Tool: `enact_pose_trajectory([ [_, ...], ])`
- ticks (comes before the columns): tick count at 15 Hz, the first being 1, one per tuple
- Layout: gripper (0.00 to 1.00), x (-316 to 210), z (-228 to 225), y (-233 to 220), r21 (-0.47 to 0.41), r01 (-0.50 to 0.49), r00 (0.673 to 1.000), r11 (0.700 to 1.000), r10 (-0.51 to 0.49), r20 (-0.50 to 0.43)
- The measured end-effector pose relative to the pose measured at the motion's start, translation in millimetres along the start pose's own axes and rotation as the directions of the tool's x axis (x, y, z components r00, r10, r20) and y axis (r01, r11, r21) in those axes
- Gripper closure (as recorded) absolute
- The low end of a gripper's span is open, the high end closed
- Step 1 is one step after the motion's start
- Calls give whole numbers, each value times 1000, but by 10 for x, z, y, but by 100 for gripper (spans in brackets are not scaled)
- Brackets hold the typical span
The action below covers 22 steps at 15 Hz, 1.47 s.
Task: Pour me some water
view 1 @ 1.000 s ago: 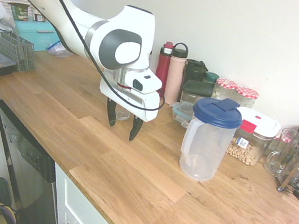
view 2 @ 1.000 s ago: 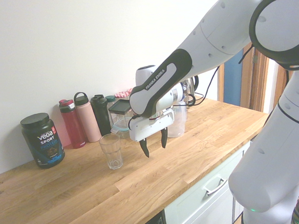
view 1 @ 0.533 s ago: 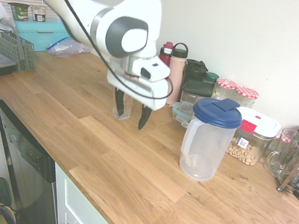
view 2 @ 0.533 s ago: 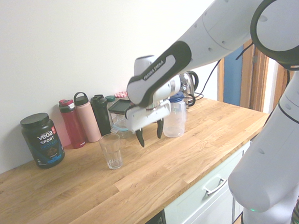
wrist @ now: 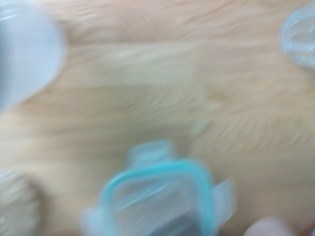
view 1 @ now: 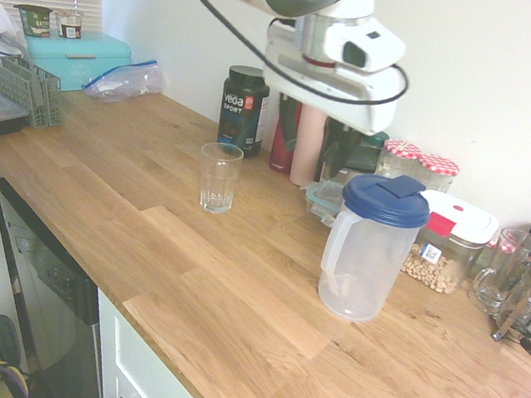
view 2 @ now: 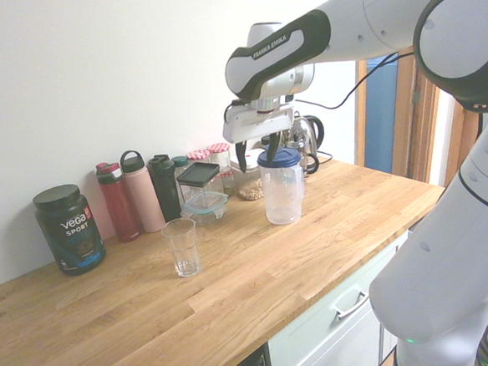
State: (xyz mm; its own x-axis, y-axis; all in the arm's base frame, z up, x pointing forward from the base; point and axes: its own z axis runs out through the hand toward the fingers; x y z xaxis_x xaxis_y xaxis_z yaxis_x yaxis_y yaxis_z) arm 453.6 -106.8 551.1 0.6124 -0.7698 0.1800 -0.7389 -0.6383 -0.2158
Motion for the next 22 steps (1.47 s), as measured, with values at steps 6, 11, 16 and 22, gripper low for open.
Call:
enact_pose_trajectory([
  [6, 0, 248, -165, 707, 2, -55, 998, 998, 55, -19],
  [11, 0, 185, 156, 1011, -13, -82, 996, 997, 82, -20],
  [16, 100, 33, 571, 1054, 58, -34, 994, 998, 40, -106],
  [22, 100, 49, 789, 1038, 101, -39, 988, 994, 54, -148],
])
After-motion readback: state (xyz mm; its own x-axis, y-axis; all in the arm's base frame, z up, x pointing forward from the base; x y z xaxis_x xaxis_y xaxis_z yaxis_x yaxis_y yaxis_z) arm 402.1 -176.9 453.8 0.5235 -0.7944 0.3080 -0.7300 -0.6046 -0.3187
